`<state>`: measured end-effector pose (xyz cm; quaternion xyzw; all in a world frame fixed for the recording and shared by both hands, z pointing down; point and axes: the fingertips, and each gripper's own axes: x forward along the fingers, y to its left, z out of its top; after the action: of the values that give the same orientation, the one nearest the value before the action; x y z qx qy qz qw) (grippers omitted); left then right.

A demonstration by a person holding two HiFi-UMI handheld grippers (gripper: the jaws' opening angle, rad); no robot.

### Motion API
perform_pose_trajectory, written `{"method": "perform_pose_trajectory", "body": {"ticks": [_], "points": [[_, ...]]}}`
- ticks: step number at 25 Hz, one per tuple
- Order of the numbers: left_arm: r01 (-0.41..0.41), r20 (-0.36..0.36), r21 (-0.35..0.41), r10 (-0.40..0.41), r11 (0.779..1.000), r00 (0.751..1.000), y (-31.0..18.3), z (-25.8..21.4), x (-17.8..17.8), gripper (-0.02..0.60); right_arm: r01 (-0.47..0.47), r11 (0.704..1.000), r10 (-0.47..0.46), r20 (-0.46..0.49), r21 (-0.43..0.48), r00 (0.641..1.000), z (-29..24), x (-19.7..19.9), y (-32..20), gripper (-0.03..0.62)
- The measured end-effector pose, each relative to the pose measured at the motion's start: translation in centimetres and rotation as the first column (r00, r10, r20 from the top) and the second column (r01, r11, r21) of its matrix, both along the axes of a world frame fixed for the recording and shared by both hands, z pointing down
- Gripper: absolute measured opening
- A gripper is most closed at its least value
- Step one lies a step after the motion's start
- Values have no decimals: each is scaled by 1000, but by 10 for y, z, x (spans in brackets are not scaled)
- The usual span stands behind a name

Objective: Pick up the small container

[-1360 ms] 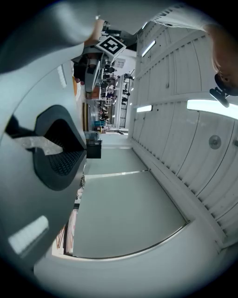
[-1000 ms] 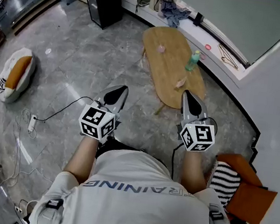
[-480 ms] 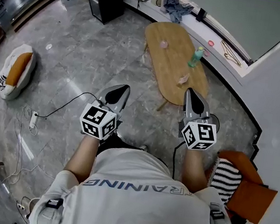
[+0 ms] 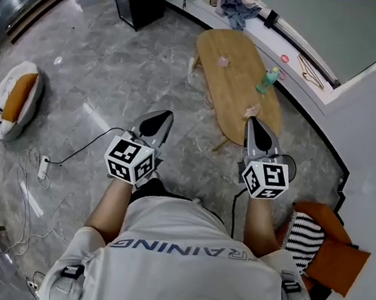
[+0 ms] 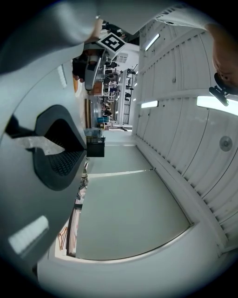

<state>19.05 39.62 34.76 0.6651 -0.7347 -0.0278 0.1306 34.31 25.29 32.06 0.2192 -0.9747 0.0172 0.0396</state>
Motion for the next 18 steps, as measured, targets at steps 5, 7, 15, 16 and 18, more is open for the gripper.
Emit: {"method": "perform_pose_trajectory", "body": {"ticks": [5,7,15,16,18], "points": [[-26,-13,14,27,1000,1000,-6,-5,-64,0,-29,999,28,10,29,1000,-12,-56,4,17],[-39,-17,16,39,999,999,-9,-5,-84,0,-37,999,37,1,31,999,-11,-73,5,17],[-85,-44,35,86,996,995,-10,-11,-143,0,-74,997,74,13,15,997,-11,-134,11,17],[-77,-36,39,79,996,996,-7,-13,-150,0,-66,998,66,10,13,998,-9,-143,13,17],[-54,-11,38,55,998,998,0,-14,-165,0,-39,999,39,-3,17,999,-8,-161,19,17]]}}
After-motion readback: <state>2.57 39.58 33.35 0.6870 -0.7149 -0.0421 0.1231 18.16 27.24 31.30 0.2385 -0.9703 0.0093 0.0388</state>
